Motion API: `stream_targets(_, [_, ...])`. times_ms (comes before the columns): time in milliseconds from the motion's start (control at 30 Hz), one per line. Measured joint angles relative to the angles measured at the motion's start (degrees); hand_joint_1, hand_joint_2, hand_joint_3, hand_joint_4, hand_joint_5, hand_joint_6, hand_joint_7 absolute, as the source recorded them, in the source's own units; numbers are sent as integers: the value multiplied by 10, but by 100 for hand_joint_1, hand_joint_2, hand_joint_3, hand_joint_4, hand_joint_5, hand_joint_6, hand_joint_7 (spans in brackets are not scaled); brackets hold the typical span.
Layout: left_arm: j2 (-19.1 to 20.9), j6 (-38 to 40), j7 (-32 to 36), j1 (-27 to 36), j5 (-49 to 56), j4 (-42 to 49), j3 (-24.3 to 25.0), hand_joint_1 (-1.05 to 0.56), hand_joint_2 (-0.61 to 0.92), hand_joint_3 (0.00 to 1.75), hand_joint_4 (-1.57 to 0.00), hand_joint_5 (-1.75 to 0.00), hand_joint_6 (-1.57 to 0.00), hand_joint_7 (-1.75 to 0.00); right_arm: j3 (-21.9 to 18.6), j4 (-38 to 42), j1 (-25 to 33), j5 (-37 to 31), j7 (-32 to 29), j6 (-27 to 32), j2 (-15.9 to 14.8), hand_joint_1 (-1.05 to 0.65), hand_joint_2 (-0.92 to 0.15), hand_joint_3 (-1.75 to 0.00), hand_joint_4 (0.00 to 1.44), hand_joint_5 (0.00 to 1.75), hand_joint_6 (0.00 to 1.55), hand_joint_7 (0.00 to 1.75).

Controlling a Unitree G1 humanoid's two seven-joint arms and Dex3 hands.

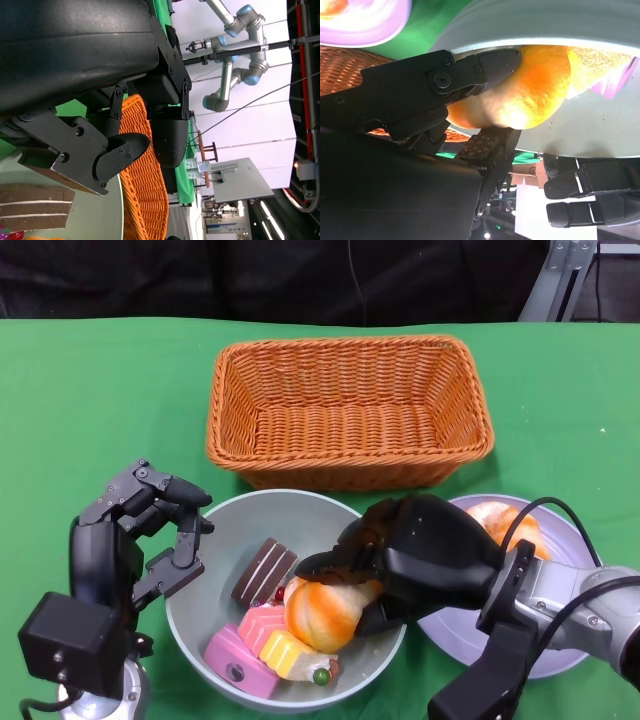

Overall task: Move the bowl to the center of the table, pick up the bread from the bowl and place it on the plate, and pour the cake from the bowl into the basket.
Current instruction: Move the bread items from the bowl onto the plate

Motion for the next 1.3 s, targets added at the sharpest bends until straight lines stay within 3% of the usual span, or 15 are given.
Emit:
stream_targets(33, [0,0,1,0,2,0,0,-4,58,102,-77,-156,-80,-128,1,6,-1,0,-8,-5,1,-29,-92,-5,120,38,109,8])
stream_targets(67, [0,0,3,0,3,0,0,-4,58,103,-77,-155,-81,-128,1,10,-1,0,-18,-9,3,-29,-92,-3,102,77,115,8])
stream_targets(100, [0,2,3,0,3,-1,0,-3,58,103,-77,-155,-81,-128,2,14,-2,0,-26,-12,4,-28,-91,-2,92,97,117,7])
stream_targets(167, [-1,3,3,0,3,-2,0,-4,57,103,-77,-156,-80,-127,2,23,-2,2,-37,-19,9,-27,-90,0,79,119,118,7])
stream_targets(367, [-1,3,10,0,6,-2,0,-5,57,102,-77,-155,-81,-126,2,33,-1,12,-47,-37,14,-25,-90,0,80,108,117,5])
stream_targets(867, [1,4,4,0,-4,10,0,-4,63,92,-77,-155,-81,-122,-12,48,-1,27,-75,-70,20,-22,-92,-12,81,105,116,5])
stream_targets(1300, [4,3,2,0,1,21,0,-6,66,83,-76,-154,-82,-119,-51,31,3,40,-87,-80,19,-20,-90,-3,89,96,120,7])
